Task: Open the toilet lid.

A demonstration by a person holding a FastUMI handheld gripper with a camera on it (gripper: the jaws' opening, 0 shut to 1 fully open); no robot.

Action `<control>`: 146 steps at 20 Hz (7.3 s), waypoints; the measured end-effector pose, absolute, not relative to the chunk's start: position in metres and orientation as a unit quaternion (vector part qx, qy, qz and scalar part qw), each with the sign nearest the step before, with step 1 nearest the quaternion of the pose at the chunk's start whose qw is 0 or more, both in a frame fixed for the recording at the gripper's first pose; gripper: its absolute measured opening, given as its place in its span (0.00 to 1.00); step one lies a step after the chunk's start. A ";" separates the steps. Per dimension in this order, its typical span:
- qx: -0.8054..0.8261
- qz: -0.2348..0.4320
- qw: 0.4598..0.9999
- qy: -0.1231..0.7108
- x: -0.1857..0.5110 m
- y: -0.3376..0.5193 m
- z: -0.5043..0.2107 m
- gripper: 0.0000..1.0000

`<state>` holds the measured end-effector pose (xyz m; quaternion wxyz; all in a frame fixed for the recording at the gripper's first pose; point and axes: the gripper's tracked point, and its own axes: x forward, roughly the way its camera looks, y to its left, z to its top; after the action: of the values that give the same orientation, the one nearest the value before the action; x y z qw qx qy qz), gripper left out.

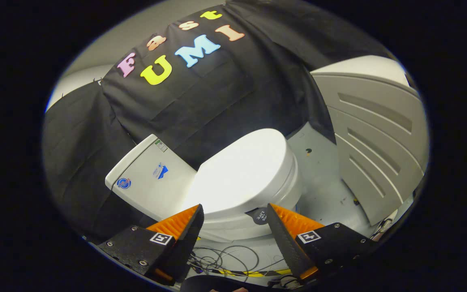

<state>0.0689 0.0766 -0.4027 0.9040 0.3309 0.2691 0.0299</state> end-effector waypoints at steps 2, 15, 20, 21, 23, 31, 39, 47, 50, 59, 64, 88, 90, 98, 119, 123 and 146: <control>0.342 0.022 0.898 0.277 0.067 0.073 -0.423 0.96; 0.365 0.005 0.874 0.319 0.062 0.079 -0.487 0.95; 0.423 0.010 0.854 0.302 0.065 0.081 -0.497 0.84; 0.432 0.011 0.851 0.299 0.066 0.082 -0.497 0.81; 0.451 0.018 0.844 0.291 0.070 0.084 -0.497 0.79; 0.548 0.003 0.798 0.252 0.095 0.078 -0.510 0.64; 0.597 -0.014 0.769 0.226 0.122 0.084 -0.515 0.48; 0.582 -0.023 0.781 0.225 0.121 0.077 -0.519 0.13; 0.580 -0.029 0.784 0.218 0.121 0.077 -0.517 0.11; 0.557 -0.041 0.800 0.220 0.123 0.080 -0.514 0.00; 0.550 -0.044 0.803 0.225 0.121 0.081 -0.516 0.00; 0.376 -0.050 0.895 0.235 0.127 0.096 -0.443 0.00; 0.367 -0.051 0.899 0.233 0.127 0.097 -0.439 0.00; 0.286 -0.043 0.930 0.225 0.133 0.108 -0.410 0.00; 0.076 -0.024 0.969 0.235 0.146 0.149 -0.341 0.00; 0.058 -0.017 0.971 0.233 0.149 0.159 -0.330 0.00; -0.037 -0.021 0.979 0.201 0.168 0.237 -0.269 0.00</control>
<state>0.1684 0.2369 -0.2694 0.9787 -0.0366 0.2011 -0.0212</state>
